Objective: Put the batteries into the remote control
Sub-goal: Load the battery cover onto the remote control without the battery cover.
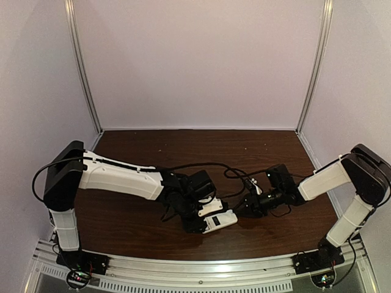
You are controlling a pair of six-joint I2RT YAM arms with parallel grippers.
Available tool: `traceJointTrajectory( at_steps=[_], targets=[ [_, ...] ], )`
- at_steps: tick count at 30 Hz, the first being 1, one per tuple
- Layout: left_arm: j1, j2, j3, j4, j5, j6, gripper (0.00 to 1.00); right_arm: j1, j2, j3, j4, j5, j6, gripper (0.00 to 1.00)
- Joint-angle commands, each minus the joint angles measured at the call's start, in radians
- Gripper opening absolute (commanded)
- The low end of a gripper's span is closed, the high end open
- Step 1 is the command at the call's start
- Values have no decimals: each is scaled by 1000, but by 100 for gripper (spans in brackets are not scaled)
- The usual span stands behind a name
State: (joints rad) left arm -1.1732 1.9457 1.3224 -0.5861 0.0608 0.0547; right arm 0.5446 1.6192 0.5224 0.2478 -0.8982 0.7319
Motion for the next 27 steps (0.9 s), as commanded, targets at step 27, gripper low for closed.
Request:
traceJointTrajectory(
  at_steps=[27],
  targets=[
    [-6,86,81,-50,25,-50,44,32,-16,-51,91,-21,46,35]
  ],
)
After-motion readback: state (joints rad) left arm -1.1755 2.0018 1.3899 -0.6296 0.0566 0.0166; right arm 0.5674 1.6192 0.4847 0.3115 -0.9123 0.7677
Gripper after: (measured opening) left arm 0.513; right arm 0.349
